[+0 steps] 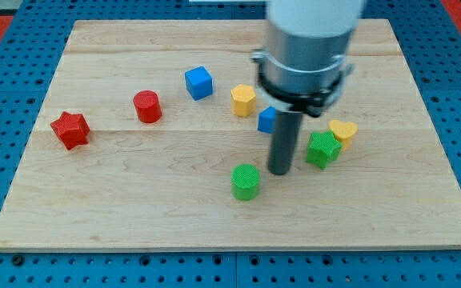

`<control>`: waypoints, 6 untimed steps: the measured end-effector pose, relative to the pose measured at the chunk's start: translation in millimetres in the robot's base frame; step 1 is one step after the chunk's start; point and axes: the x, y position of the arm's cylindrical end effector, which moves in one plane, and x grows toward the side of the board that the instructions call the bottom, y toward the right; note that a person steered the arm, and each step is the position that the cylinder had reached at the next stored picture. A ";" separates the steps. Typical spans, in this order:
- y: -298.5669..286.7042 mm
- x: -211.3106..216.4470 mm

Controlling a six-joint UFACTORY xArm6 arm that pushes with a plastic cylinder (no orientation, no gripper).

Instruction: Push the green star into the blue triangle

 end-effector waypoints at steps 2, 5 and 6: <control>117.5 11.6; 49.1 -19.8; 7.5 -19.8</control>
